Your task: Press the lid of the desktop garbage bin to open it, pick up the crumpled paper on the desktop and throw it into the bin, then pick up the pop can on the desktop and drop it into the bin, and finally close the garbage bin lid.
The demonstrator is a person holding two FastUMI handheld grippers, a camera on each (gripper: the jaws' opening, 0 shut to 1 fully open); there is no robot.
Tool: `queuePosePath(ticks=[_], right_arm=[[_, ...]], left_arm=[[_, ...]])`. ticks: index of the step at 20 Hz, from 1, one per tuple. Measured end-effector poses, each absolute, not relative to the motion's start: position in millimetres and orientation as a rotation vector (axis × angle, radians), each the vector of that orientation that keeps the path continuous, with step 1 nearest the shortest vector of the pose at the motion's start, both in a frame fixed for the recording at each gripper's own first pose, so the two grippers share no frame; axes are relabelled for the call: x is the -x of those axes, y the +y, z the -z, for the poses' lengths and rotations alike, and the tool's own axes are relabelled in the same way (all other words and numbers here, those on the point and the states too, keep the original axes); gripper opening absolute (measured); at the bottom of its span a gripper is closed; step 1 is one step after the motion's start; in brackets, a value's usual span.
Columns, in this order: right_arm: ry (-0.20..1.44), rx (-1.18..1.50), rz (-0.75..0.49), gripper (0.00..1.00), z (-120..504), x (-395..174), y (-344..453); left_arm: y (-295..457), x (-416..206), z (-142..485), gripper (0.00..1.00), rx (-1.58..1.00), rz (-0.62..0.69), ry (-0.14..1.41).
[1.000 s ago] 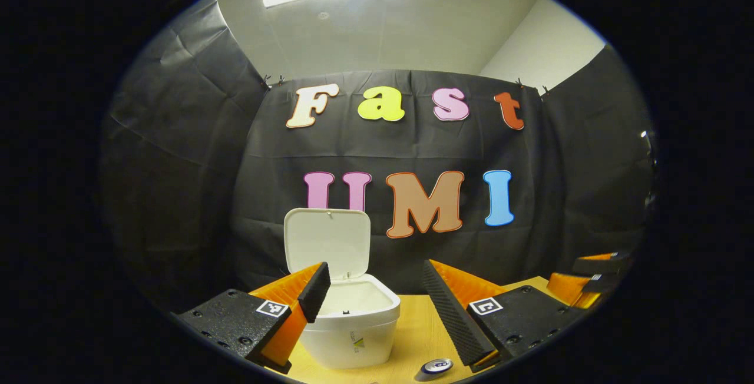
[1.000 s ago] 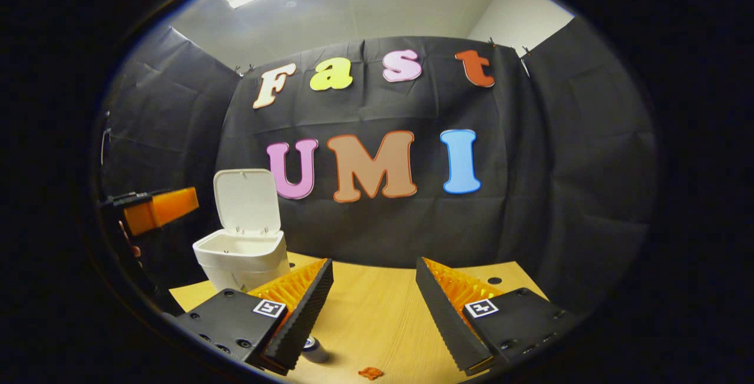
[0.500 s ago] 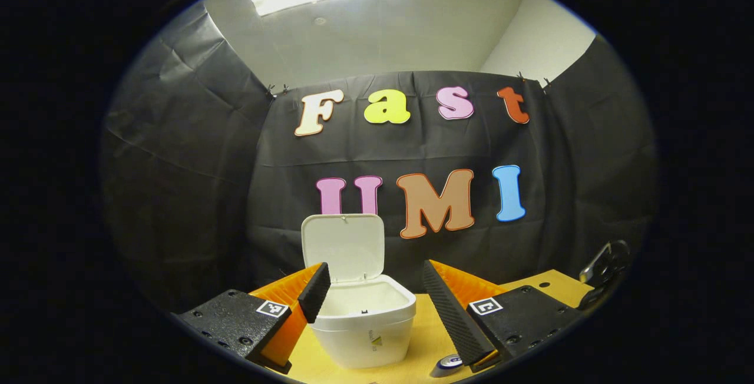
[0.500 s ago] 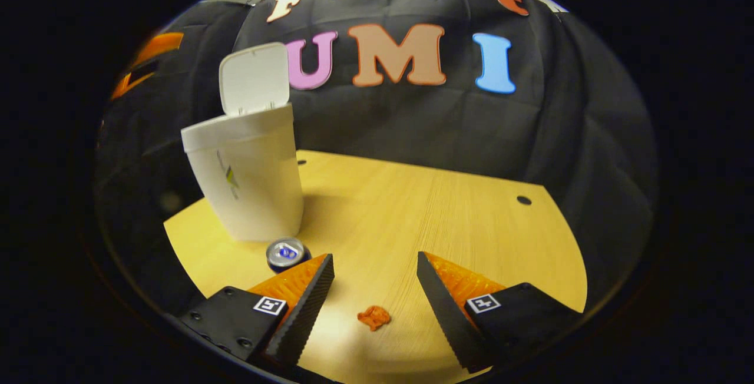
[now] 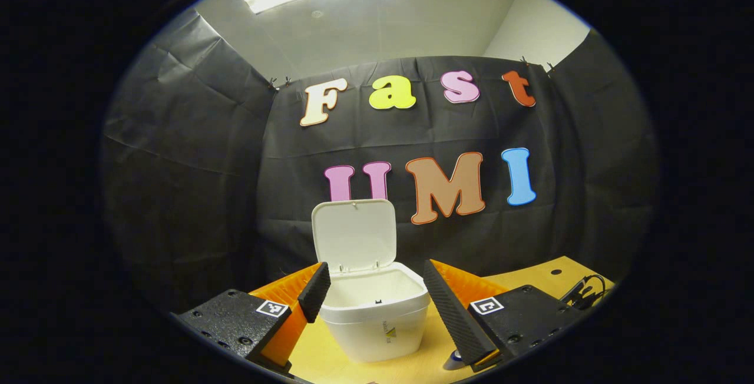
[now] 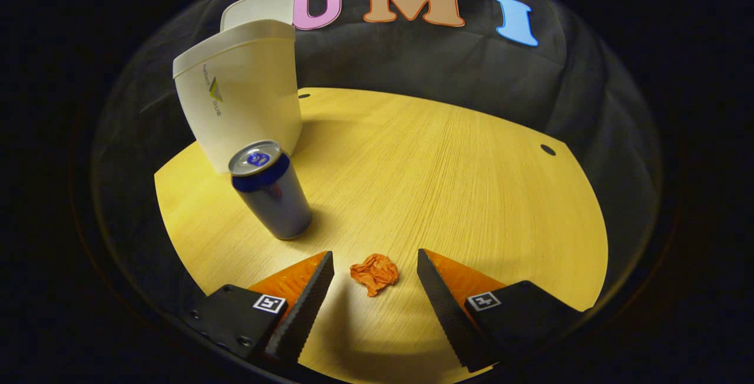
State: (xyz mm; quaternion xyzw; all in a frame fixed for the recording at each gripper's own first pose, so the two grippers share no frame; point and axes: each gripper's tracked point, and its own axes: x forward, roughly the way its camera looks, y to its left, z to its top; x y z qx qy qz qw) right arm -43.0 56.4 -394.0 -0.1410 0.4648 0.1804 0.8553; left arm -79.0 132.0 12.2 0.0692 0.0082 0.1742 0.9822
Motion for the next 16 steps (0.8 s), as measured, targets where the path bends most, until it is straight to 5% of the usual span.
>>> queuePosePath(ticks=[6, 8, 9, 10, 13, 16], right_arm=[[1.015, 0.293, -0.391, 0.93, 409, 39, 55], [1.066, 0.28, -0.435, 0.81, 418, 46, 57], [1.081, 0.281, -0.431, 0.57, 419, 48, 54], [1.064, 0.278, -0.433, 0.49, 419, 45, 52], [1.072, 0.266, -0.442, 0.3, 418, 48, 54], [1.022, 0.245, -0.452, 0.26, 404, 43, 58]], left_arm=[[140, 80, -10, 0.99, -0.146, -0.372, 0.026], [141, 79, -11, 0.96, -0.145, -0.374, 0.027], [141, 78, -11, 0.99, -0.146, -0.375, 0.028], [141, 78, -9, 0.99, -0.145, -0.375, 0.031], [140, 76, -10, 0.99, -0.143, -0.369, 0.028], [139, 75, -9, 0.96, -0.14, -0.364, 0.03]])
